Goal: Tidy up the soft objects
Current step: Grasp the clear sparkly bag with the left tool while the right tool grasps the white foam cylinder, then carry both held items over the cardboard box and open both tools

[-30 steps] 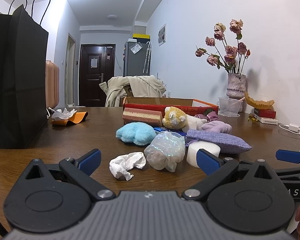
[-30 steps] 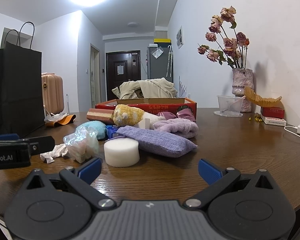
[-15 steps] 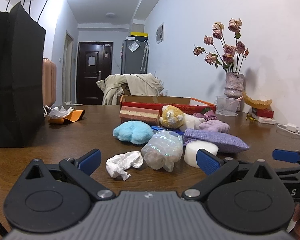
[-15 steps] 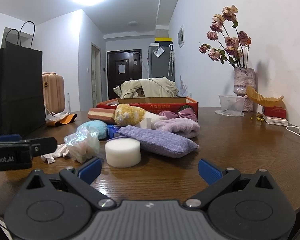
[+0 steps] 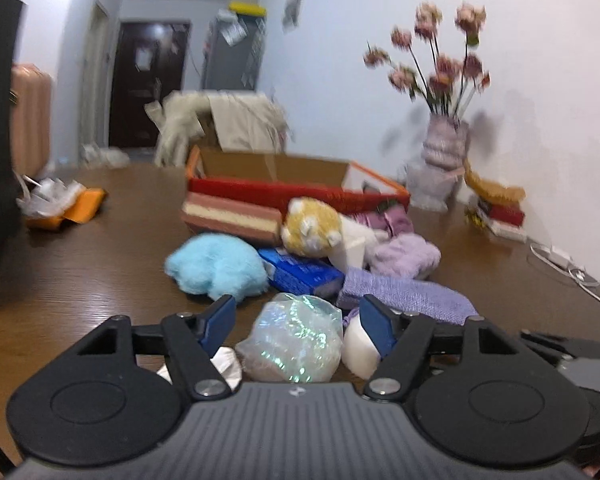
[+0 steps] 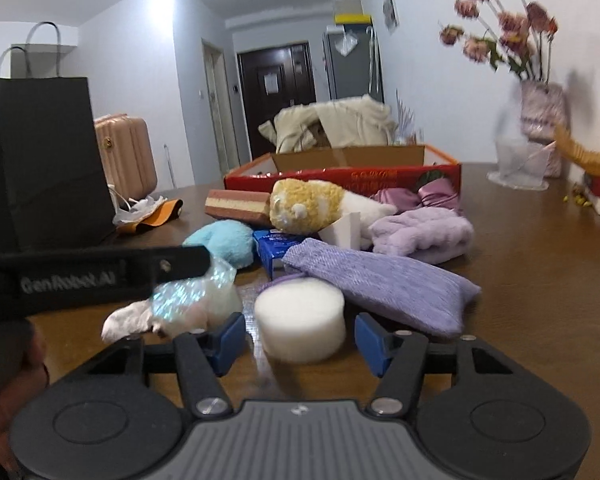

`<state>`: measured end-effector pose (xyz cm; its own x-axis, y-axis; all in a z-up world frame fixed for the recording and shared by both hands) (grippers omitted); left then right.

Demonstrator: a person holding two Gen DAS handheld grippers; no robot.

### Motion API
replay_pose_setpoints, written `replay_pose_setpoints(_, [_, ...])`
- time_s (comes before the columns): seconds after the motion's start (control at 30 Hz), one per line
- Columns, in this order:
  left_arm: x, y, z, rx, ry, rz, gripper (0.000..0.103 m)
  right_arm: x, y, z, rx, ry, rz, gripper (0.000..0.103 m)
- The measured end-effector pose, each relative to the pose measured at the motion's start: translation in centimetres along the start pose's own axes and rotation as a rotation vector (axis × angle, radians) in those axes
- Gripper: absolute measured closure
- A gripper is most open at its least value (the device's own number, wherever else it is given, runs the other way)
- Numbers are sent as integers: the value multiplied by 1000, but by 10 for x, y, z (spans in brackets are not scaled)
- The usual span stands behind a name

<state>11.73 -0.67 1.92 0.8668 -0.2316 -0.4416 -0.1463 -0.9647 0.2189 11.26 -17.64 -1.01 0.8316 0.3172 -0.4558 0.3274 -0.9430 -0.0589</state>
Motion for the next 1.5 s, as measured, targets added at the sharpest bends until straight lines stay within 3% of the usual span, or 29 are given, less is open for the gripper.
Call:
replay_pose_setpoints(0.07, [12, -3, -4, -17, -47, 21, 42, 13, -1, -6, -1, -26, 1, 43])
replay_pose_setpoints(0.1, [16, -5, -5, -24, -69, 42, 50, 18, -1, -8, -2, -35, 1, 43])
replay_pose_setpoints(0.13, [20, -7, -5, -33, -93, 56, 65, 23, -2, -10, -4, -43, 3, 45])
replay_pose_setpoints(0.17, [23, -8, -4, -40, -113, 58, 70, 28, -3, -11, -12, -55, 10, 48])
replay_pose_setpoints(0.37, [11, -11, -1, -66, -111, 71, 86, 22, -2, -9, -10, -66, -30, 54])
replay_pose_setpoints(0.6, [-28, -11, -35, -101, -34, 102, 92, -30, 5, -29, 11, 32, -140, 55])
replay_pose_setpoints(0.7, [-34, -9, -79, -92, -13, 136, 92, -40, 19, -64, 32, 94, -190, 55])
replay_pose_setpoints(0.8, [-24, -12, -137, -69, 17, 122, 92, -34, 39, -115, 5, 143, -212, 55])
replay_pose_setpoints(0.9, [12, -16, -199, -52, 20, 88, 92, -8, 61, -172, -59, 171, -212, 55])
replay_pose_setpoints(1.07, [124, -28, -271, -10, -74, -14, 91, 83, 109, -256, -67, 87, -175, 54])
replay_pose_setpoints(1.2, [230, -59, -283, -77, -163, -74, 91, 186, 145, -286, -74, -52, -111, 53])
replay_pose_setpoints(1.3, [299, -79, -275, -90, -225, -136, 90, 262, 170, -286, -54, -170, -43, 53])
replay_pose_setpoints(1.4, [340, -91, -266, -67, -257, -186, 88, 318, 185, -277, -71, -235, 48, 53])
replay_pose_setpoints(1.43, [348, -93, -264, -52, -266, -197, 78, 330, 186, -273, -81, -251, 64, 50])
replay_pose_setpoints(1.47, [355, -94, -263, -34, -276, -209, 52, 340, 186, -270, -99, -259, 89, 49])
replay_pose_setpoints(1.5, [360, -94, -261, -20, -284, -223, 42, 347, 184, -267, -124, -268, 111, 48])
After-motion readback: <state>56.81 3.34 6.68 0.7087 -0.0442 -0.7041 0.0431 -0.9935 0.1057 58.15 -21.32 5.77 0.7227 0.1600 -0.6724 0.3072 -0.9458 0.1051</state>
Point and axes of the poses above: each gripper's, at about its wrist camera, not at the fingertips, and x roughly the way its jaws point, y to its right, z to its underside, the point moved 1 cm from there along x, roughly the way its jaws point, and after that the axes turned 5 degrees about -x, right-handed, at the moved point
